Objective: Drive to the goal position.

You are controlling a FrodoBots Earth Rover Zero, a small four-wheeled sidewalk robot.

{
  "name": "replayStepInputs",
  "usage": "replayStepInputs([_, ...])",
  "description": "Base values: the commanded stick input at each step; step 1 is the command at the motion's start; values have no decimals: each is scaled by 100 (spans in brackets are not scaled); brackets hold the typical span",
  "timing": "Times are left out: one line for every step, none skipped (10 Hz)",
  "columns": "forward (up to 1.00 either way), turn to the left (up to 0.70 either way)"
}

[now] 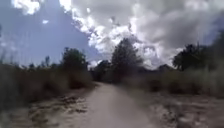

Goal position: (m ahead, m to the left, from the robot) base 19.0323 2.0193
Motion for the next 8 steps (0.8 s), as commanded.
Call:
replayStepInputs([85,0])
replayStepInputs([85,0])
replayStepInputs([85,0])
replayStepInputs([85,0])
replayStepInputs([85,0])
replayStepInputs([85,0])
replayStepInputs([85,0])
replayStepInputs([85,0])
